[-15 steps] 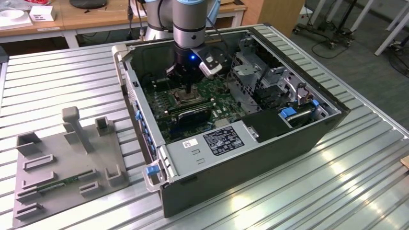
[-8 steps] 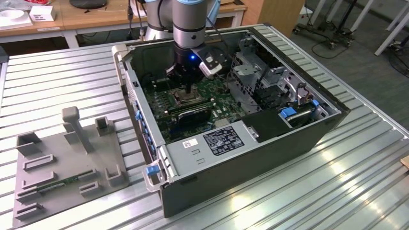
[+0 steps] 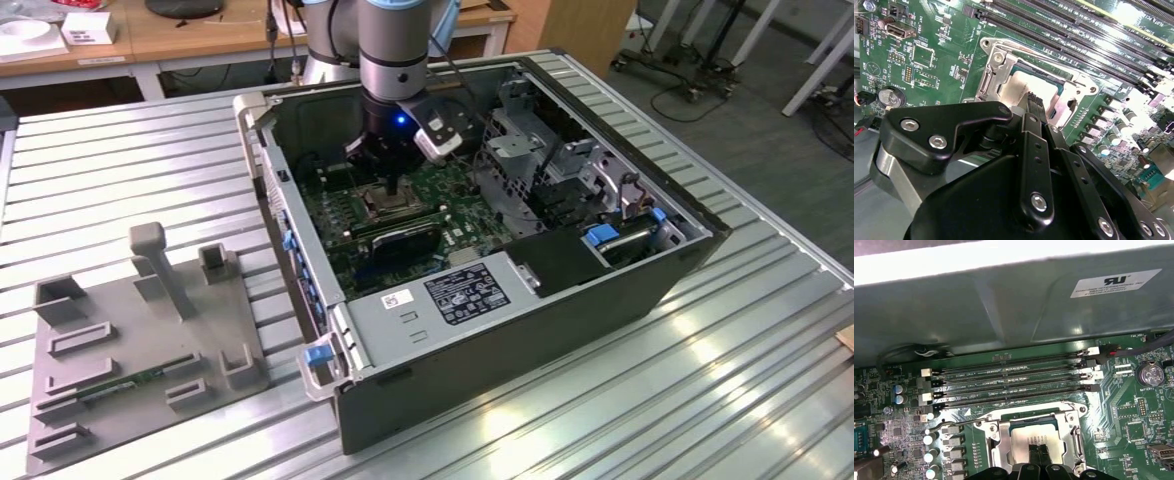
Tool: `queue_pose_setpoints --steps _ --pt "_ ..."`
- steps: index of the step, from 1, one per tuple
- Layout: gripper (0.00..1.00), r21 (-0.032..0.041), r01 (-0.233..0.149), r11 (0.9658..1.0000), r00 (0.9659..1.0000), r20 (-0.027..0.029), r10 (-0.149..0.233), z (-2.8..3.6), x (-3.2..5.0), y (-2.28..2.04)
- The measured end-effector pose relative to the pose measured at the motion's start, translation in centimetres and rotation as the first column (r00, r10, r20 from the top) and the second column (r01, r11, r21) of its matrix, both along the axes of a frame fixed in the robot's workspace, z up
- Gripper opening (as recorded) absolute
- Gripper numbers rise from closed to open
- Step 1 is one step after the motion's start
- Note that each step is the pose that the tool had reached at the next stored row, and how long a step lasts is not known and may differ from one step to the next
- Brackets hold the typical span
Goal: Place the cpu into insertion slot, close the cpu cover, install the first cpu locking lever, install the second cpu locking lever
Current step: 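Close the cpu cover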
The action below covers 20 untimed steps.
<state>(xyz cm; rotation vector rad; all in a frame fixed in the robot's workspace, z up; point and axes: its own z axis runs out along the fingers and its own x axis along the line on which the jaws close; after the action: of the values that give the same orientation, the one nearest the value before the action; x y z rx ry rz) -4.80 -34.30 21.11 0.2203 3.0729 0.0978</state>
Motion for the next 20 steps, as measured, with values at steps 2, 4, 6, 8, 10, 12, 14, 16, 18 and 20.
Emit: queue_pose_setpoints --steps 2,4,6,8,10,12,14,16,18,20 --pt "0.11 0.0000 0.000 1.0000 1.0000 0.0000 0.000 0.01 -0.01 0.00" --pt "0.11 -0.0001 0.000 1.0000 1.0000 -0.0001 0.000 0.08 -0.01 0.00" --pt "0.11 0.0001 0.000 1.0000 1.0000 0.0000 0.000 0.13 0.00 0.00" --pt "0.11 0.0000 0.000 1.0000 1.0000 0.0000 0.000 0.17 -0.03 0.00" --pt "0.11 0.0001 0.000 1.0000 1.0000 0.0001 0.000 0.19 -0.03 0.00" --pt "0.11 -0.0001 0.000 1.0000 1.0000 -0.0001 0.000 0.23 -0.03 0.00" --pt "0.11 -0.0002 0.000 1.0000 1.0000 -0.0001 0.000 0.28 -0.03 0.00" --pt "0.11 0.0000 0.000 1.0000 1.0000 0.0000 0.000 0.33 -0.03 0.00" --pt "0.11 0.0001 0.000 1.0000 1.0000 0.0001 0.000 0.37 -0.03 0.00" --pt "0.11 0.0002 0.000 1.0000 1.0000 0.0001 0.000 0.38 -0.03 0.00"
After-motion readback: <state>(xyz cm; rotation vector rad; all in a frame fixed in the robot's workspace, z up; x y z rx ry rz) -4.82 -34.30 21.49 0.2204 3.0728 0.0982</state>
